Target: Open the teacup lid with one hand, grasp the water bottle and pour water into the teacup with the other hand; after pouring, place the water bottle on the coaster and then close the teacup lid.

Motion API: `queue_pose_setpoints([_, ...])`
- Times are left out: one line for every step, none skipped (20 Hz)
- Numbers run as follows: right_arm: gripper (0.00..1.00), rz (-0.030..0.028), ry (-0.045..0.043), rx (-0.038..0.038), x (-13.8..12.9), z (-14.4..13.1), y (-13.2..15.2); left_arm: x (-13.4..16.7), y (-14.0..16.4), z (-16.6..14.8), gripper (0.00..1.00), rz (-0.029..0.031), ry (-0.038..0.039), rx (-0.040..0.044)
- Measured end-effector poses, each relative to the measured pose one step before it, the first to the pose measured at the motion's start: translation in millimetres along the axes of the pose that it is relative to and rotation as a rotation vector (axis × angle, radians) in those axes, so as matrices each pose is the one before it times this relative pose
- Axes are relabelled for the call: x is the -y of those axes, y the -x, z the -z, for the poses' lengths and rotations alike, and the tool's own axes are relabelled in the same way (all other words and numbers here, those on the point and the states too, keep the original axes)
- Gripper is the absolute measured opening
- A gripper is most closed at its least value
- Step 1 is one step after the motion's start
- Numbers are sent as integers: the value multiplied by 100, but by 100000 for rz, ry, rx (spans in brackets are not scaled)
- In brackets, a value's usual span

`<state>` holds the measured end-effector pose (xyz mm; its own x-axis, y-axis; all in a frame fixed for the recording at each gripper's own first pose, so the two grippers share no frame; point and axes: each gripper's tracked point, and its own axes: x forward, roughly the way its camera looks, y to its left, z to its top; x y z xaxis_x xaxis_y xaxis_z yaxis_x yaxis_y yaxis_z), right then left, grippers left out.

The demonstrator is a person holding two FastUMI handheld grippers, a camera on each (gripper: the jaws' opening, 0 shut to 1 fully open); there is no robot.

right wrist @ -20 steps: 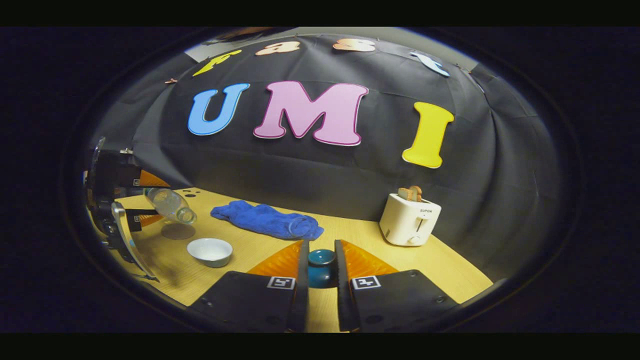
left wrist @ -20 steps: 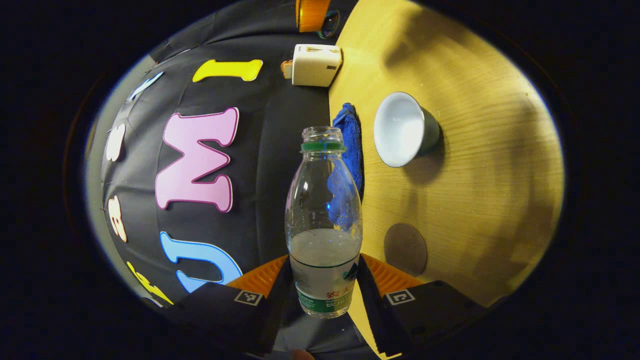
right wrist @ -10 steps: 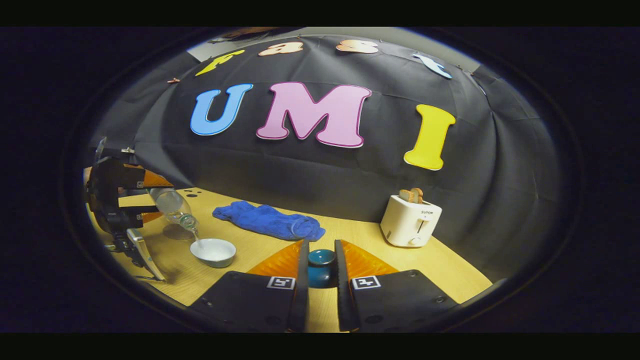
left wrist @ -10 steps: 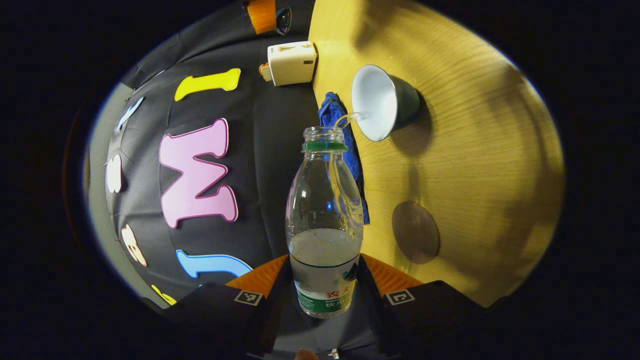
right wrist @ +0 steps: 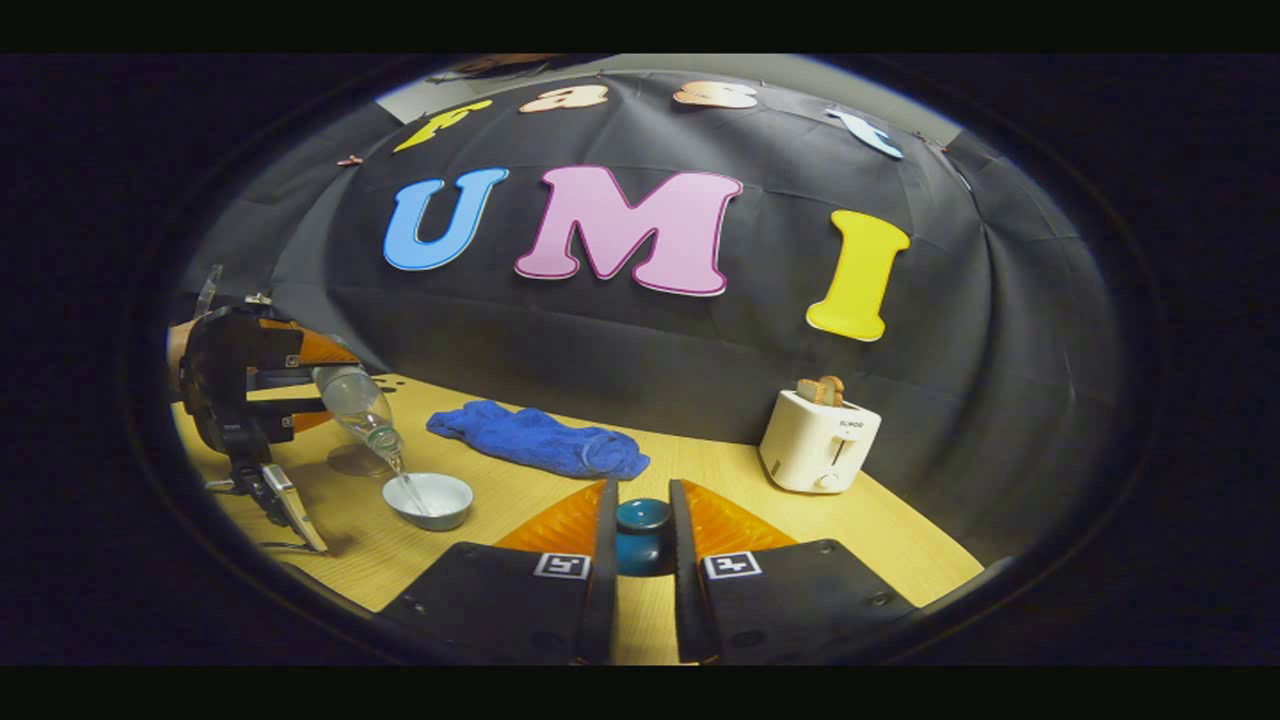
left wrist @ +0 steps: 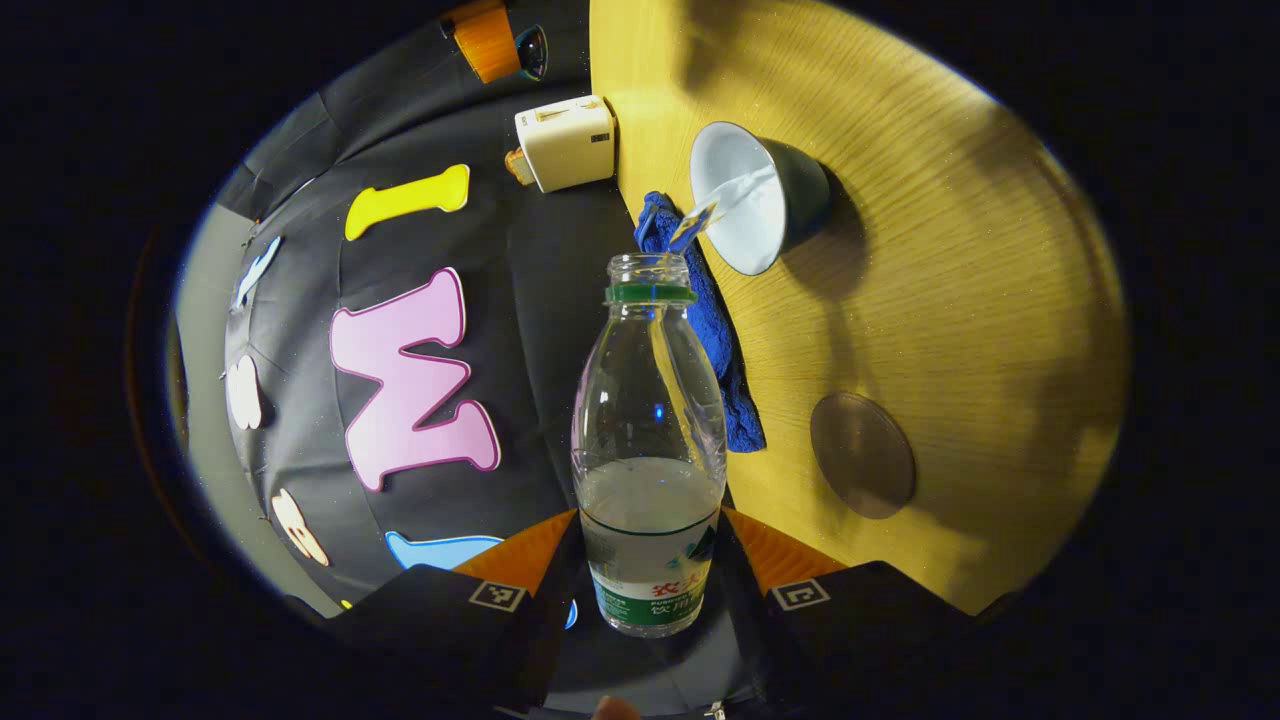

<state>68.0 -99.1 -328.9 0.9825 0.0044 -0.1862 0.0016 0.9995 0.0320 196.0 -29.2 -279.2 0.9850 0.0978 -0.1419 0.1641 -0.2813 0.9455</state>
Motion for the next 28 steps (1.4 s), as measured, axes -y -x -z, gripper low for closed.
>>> queue_pose_setpoints([27, 45, -55, 215, 37, -59, 16, -35, -97, 56, 74, 97, -553, 317])
queue_pose_setpoints([31, 46, 117, 163, 20, -89, 69, 32, -129, -62, 74, -53, -696, 471])
queue_pose_setpoints([31, -109, 170, -31, 61, 44, 70, -141, -146, -38, 74, -667, -966, 444])
queue_pose_setpoints([31, -216, 122, -66, -52, -27, -30, -85, -103, -33, 74, -828, -908, 361])
queue_pose_setpoints([31, -47, 234, -146, 6, 95, 112, -80, -59, -37, 73, -756, -670, 429])
queue_pose_setpoints([31, -181, 107, -81, -8, 20, 5, -76, -83, -113, 74, -944, -662, 613])
queue_pose_setpoints([31, -63, 124, -3, -33, -24, -33, -284, -185, -157, 74, -1337, -812, 751])
queue_pose_setpoints([31, -79, 80, 181, -39, -74, -59, -182, -275, -278, 74, -1220, -875, 986])
queue_pose_setpoints([31, -80, 165, -19, 4, -41, -28, -170, -13, -122, 74, -1067, -913, 705])
queue_pose_setpoints([31, -63, 307, 152, 24, -64, -2, -236, -102, -229, 74, -1101, -864, 977])
queue_pose_setpoints([31, 90, 198, 196, 47, 3, 36, -318, -134, -172, 74, -1323, -972, 1184])
queue_pose_setpoints([27, -85, -7, 205, 10, -18, 4, -259, -232, -229, 73, -1184, -1067, 1169])
queue_pose_setpoints([27, -29, -25, 11, -42, -31, -31, -333, -112, -13, 73, -862, -940, 1083])
queue_pose_setpoints([27, -76, 45, -19, -12, -17, -9, -258, -237, -41, 74, -1064, -1066, 922])
queue_pose_setpoints([27, 144, 171, -71, 43, 80, 17, -428, -216, 109, 74, -824, -1149, 805])
queue_pose_setpoints([31, -87, 59, 198, 4, -56, 50, -305, -204, 70, 74, -696, -1116, 640])
queue_pose_setpoints([31, 48, 10, 111, 12, 23, -32, -383, -186, 163, 74, -798, -1312, 511])
queue_pose_setpoints([31, -48, 35, 185, -1, -88, -20, -315, -314, 81, 74, -1175, -1471, 463])
queue_pose_setpoints([31, 83, 29, 253, 5, -4, 68, -326, -117, 101, 74, -569, -1266, 456])
queue_pose_setpoints([27, -37, -152, 29, -55, -7, -49, -230, -171, -105, 74, -765, -961, 734])
queue_pose_setpoints([31, -11, -92, -28, 9, 70, -3, -329, -91, -85, 73, -958, -1286, 1003])
queue_pose_setpoints([31, -147, -29, 62, -66, -117, -18, -213, -118, -111, 73, -941, -1499, 1109])
queue_pose_setpoints([31, 5, 91, 202, 50, -22, 47, -272, -165, -83, 73, -831, -1344, 1162])
queue_pose_setpoints([27, -8, 84, 303, -28, -76, 16, -82, -93, -65, 73, -659, -1215, 1067])
queue_pose_setpoints([31, 128, 134, 298, 70, -97, 24, -268, -78, 1, 73, -741, -1269, 1030])
queue_pose_setpoints([31, 76, 94, 170, 22, -8, 93, -170, -136, -95, 73, -670, -1212, 932])
queue_pose_setpoints([31, 121, 104, -77, 22, 70, 71, -419, 41, 65, 73, -1451, -1203, 904])
queue_pose_setpoints([31, 77, 32, -109, 48, 76, 35, -320, -134, -35, 73, -1385, -1199, 812])
